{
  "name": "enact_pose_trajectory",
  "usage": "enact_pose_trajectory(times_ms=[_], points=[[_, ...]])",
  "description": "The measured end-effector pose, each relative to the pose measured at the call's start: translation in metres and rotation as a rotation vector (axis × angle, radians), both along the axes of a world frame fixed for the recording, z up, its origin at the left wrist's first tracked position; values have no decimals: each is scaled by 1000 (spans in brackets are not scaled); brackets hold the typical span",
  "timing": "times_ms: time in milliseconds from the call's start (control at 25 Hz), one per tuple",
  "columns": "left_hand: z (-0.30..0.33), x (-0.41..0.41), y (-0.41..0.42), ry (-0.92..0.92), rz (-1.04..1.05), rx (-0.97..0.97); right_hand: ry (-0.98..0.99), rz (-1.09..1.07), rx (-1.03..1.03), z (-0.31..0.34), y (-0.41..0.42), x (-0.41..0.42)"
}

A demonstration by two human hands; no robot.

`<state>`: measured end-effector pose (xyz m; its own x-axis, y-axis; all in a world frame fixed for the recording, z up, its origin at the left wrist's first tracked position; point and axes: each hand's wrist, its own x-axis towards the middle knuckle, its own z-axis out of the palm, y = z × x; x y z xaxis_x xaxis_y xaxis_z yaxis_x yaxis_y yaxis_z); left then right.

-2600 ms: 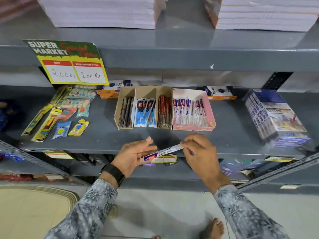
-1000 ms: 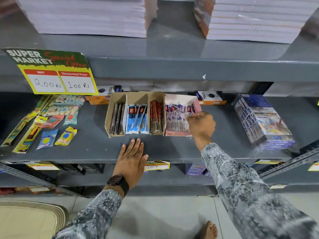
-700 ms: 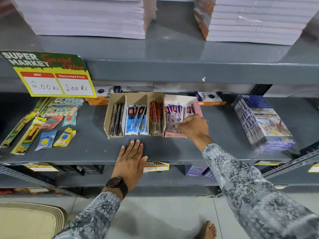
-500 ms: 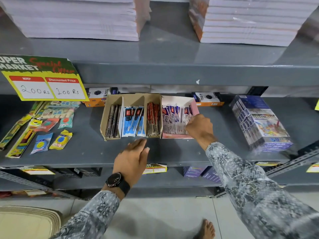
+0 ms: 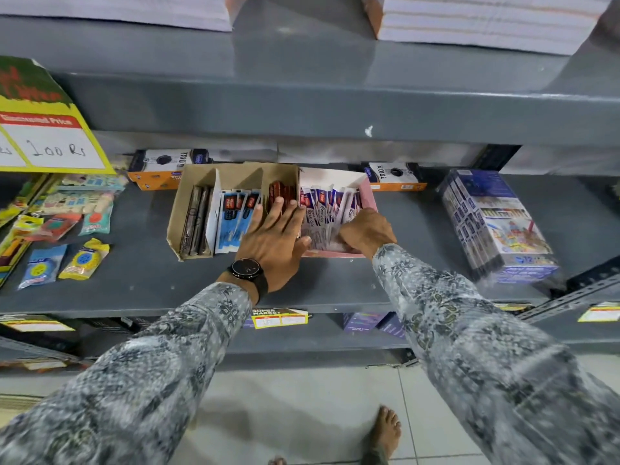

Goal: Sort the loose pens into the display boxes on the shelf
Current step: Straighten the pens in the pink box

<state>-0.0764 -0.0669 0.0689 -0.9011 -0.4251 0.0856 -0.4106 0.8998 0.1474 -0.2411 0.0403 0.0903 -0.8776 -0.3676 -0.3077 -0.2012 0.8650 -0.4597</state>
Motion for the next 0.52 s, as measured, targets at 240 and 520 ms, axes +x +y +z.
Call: enact_pose_trajectory(times_ms=[240,520], points=[[1,3,0,3,-29,-16,136,3,45,-1,-5,5],[0,3,1,51,-39,-20,11,-67,-53,0,-4,3]])
